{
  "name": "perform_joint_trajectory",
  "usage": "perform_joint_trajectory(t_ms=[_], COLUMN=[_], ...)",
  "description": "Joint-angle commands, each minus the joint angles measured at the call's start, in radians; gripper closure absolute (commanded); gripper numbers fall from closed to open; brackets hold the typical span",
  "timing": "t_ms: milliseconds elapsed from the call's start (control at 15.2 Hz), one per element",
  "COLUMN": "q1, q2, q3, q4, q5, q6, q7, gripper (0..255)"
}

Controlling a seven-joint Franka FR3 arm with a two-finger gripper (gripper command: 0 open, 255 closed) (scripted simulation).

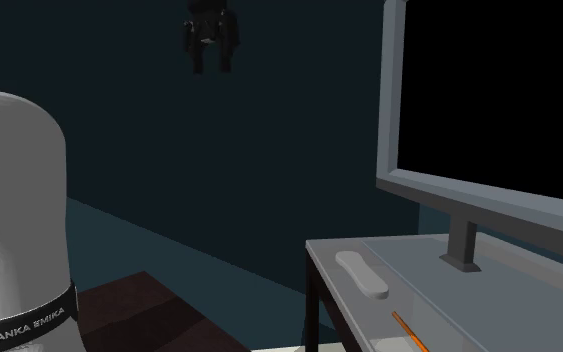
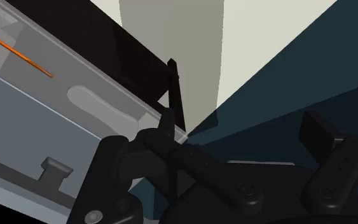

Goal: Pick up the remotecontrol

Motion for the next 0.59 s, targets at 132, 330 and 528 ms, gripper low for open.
perform_joint_trajectory(t_ms=[132,330,528], q1=[0.003,0.007,0.010], q2=[0.017,0.055,0.108], q3=[-0.028,-0.070,-0.112], q4=[-0.042,-0.094,-0.132], q5=[-0.019,-0.047,-0.073], q6=[0.049,0.125,0.205], q7=[-0.062,-0.155,-0.246], gripper=[0,0,0])
